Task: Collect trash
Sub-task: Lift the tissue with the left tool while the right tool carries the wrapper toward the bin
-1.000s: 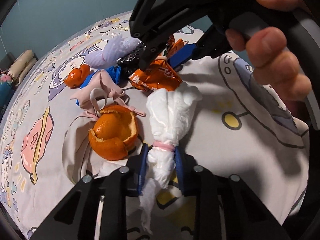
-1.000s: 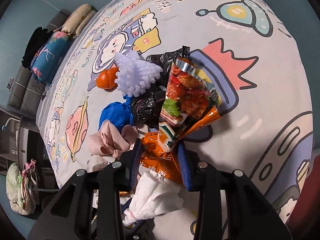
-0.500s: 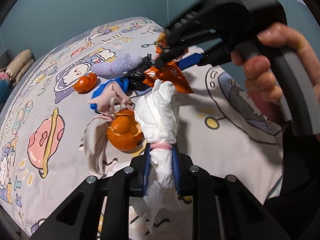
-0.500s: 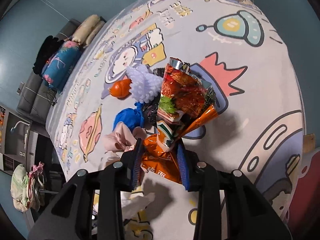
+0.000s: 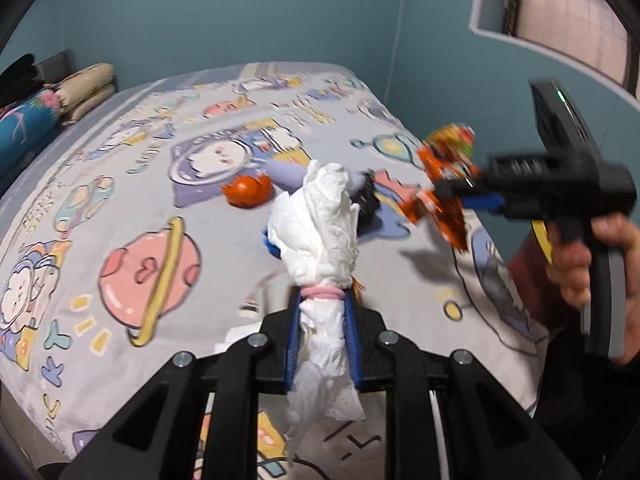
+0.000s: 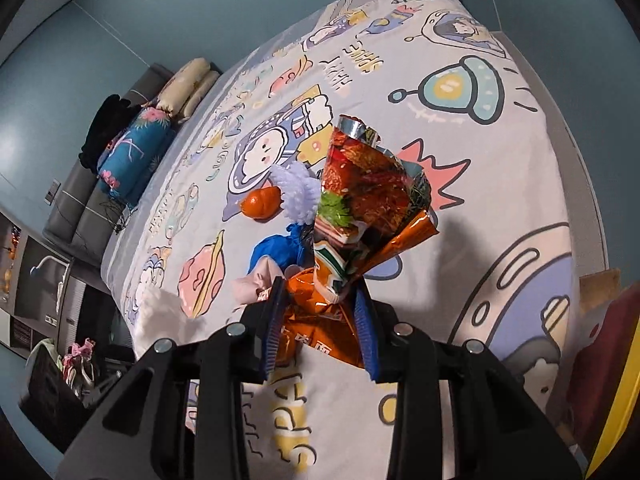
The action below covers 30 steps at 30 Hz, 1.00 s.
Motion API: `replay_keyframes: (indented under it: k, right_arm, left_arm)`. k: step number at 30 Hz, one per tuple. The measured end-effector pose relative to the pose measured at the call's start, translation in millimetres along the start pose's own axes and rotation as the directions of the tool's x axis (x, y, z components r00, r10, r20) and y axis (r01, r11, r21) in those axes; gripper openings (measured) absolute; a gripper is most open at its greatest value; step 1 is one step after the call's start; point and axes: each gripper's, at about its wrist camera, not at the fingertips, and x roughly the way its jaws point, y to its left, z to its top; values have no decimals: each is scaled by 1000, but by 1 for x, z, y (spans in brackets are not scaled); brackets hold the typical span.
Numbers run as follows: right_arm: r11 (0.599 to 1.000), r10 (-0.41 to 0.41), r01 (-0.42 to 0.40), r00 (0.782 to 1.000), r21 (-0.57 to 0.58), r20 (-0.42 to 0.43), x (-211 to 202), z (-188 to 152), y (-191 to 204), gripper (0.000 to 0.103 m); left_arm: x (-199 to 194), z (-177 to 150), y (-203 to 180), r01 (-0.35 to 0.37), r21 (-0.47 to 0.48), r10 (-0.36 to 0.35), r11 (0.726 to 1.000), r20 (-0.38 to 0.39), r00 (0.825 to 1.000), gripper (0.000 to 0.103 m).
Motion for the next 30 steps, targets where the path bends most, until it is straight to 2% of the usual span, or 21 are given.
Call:
replay_keyframes:
  k: [6,12,21,30]
  right_arm:
    - [1000,-11,11,1000,-10,9,-14,-4,6,32]
    - [999,-27,28,999,-44,28,-35,-7,15,32]
    - [993,-78,86,993,-85,87,-87,-15,10,32]
    - [988,-131,142,978,-56,160,-140,-24,-18,32]
  left_arm:
    - [-13,12,20,-26,-64,28,998,40,999,18]
    - [-18,17,21,-43,-73,47,996,58,997,18]
    - [-13,29,0,-32,-55,36,998,64,997,18]
    - [-9,47,-40,3,-13,-2,1000,67,998,18]
